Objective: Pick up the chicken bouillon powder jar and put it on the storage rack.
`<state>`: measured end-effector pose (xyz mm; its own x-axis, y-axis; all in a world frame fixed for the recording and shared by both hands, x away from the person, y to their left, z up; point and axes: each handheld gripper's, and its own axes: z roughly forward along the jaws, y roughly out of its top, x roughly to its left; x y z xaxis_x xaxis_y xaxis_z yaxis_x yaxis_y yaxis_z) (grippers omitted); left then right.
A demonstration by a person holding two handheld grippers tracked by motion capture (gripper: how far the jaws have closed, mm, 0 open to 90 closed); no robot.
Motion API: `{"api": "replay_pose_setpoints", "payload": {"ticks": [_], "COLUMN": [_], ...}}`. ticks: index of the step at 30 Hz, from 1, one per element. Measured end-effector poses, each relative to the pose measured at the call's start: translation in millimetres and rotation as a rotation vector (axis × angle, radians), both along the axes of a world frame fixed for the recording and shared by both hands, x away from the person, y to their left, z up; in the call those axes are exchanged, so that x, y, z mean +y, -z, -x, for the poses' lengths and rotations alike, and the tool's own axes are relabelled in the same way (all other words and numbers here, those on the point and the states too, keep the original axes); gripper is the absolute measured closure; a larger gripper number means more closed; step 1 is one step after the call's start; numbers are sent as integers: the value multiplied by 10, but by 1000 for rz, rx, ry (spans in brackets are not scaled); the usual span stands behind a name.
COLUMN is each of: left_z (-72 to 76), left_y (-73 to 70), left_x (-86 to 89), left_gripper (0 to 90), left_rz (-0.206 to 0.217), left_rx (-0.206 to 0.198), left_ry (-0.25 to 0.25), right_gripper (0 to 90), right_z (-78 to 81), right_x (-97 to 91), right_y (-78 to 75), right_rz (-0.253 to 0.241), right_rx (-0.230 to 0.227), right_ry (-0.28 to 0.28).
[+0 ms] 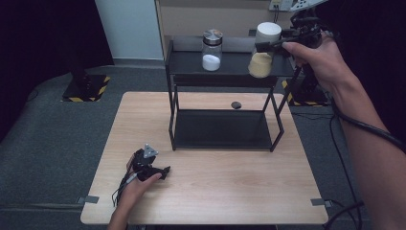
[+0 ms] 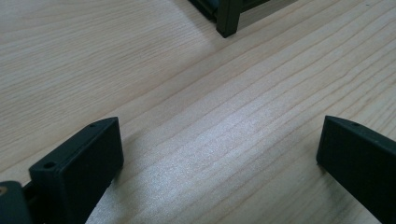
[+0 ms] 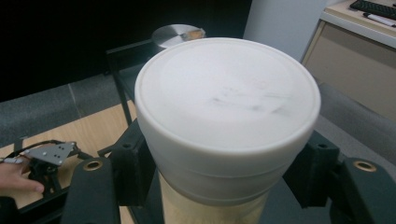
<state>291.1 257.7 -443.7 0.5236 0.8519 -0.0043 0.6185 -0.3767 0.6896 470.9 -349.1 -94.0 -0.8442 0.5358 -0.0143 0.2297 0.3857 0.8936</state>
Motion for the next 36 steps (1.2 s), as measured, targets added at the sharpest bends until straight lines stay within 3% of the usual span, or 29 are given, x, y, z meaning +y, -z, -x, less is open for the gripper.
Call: {"api": "replay_pose_setpoints", "payload": {"ticks": [15, 36], "left_z": [0, 1], "left_y": [0, 1], "left_x": [0, 0], "left_gripper": [0, 0], "left_rz": [0, 0], "left_rx": [0, -1], "left_ry": [0, 0], "right_gripper": [359, 359], "right_z": [-337, -419], "right_x": [204, 240], "right_y": [94, 166], "right_rz": [12, 20], "right_rx": [14, 24], "right_ry": [43, 66]}}
